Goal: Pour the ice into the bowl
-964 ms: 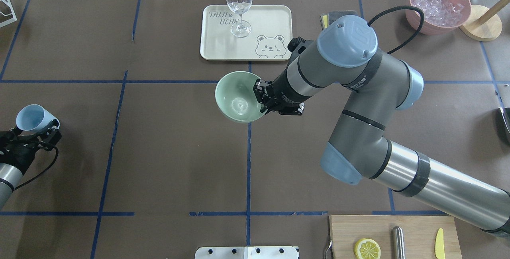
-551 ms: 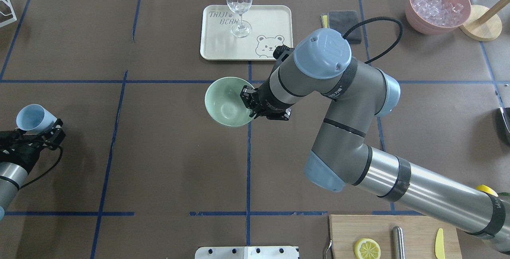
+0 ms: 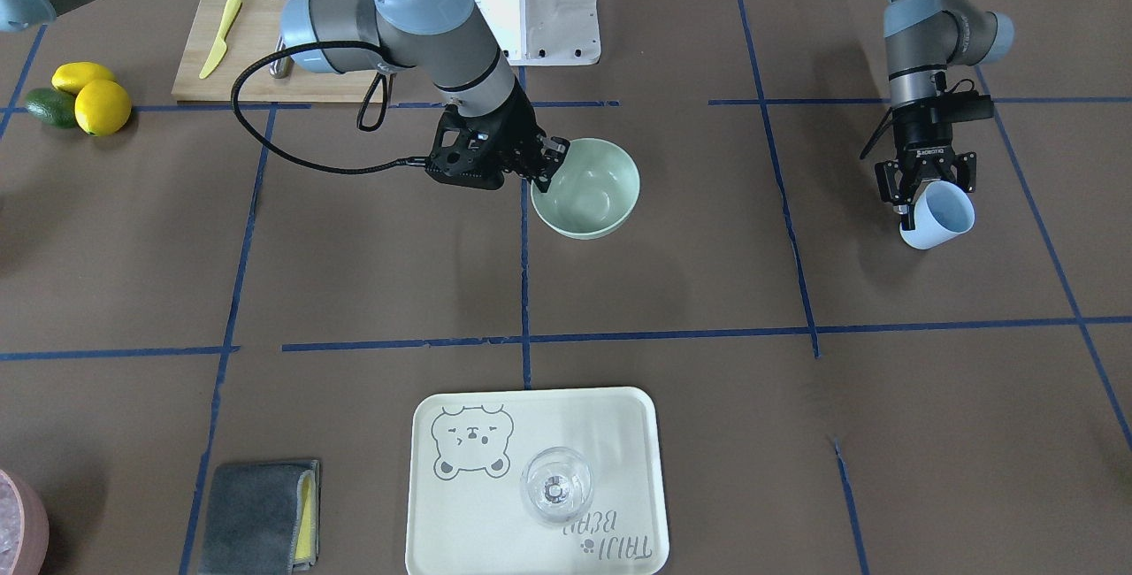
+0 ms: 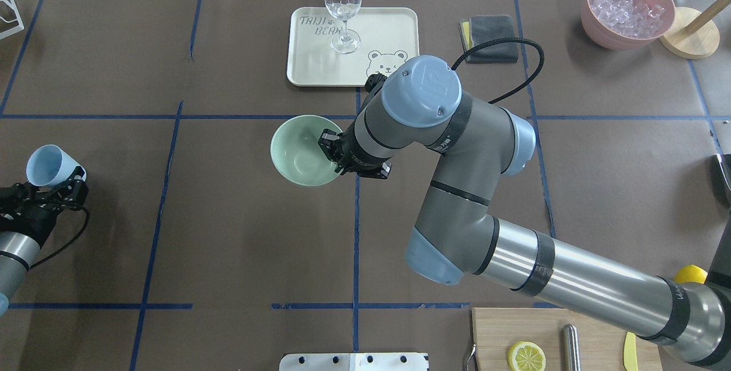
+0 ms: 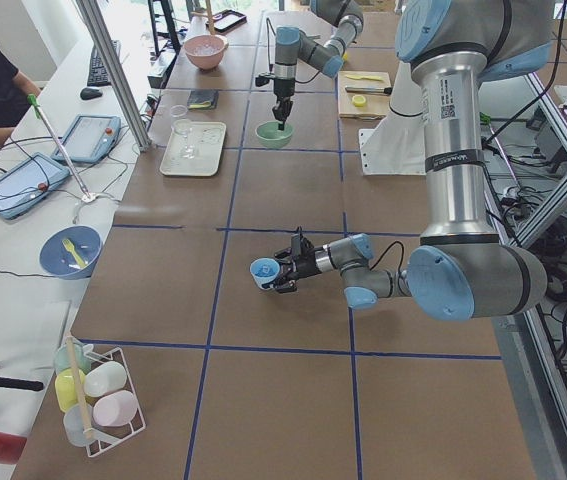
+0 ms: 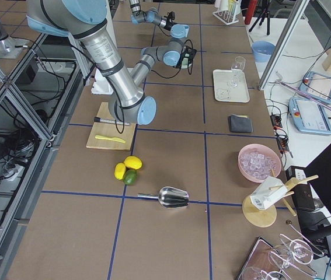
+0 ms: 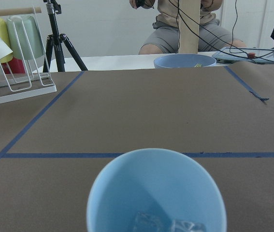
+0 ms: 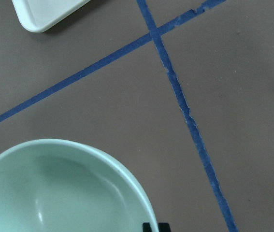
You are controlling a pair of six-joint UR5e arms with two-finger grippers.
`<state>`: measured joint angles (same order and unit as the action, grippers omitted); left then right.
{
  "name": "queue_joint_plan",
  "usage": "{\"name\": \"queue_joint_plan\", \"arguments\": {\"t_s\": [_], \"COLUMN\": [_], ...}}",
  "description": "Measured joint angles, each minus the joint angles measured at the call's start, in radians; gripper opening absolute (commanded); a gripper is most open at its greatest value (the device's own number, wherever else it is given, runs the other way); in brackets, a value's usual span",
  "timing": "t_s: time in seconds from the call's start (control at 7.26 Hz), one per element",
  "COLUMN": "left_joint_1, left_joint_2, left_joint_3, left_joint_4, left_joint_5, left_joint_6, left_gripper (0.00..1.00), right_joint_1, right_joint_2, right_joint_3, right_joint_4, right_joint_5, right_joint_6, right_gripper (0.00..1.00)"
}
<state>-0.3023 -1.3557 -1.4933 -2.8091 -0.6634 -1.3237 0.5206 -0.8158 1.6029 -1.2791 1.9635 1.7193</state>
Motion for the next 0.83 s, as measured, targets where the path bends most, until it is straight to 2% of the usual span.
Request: {"name": "queue_joint_plan", "arguments": {"t_s": [0.28, 0.41, 0.83], "left_joint_1": [-0.019, -0.035, -0.057], "left_joint_2": [-0.001, -0.002, 0.0], "left_joint_3": [-0.037, -0.082, -0.2], "left_joint_4": [-0.002, -0.007, -0.021], "left_joint_5": [-0.005, -0.008, -0.013], "left_joint_6": [0.047, 0.108, 0.205], "left_gripper": [0.0, 0.0, 0.0], "right_joint_1": [-0.026, -0.043, -0.104], "right_joint_2": [0.02, 0.052, 0.192], "right_joint_3": [-0.022, -0.063, -0.267], "right_joint_4": [0.001, 0.002, 0.008], "right_joint_5": [-0.035, -0.059, -0.149], "right_joint_6": [0.009, 0.01, 0.006], "right_gripper": [0.0, 0.0, 0.0]}}
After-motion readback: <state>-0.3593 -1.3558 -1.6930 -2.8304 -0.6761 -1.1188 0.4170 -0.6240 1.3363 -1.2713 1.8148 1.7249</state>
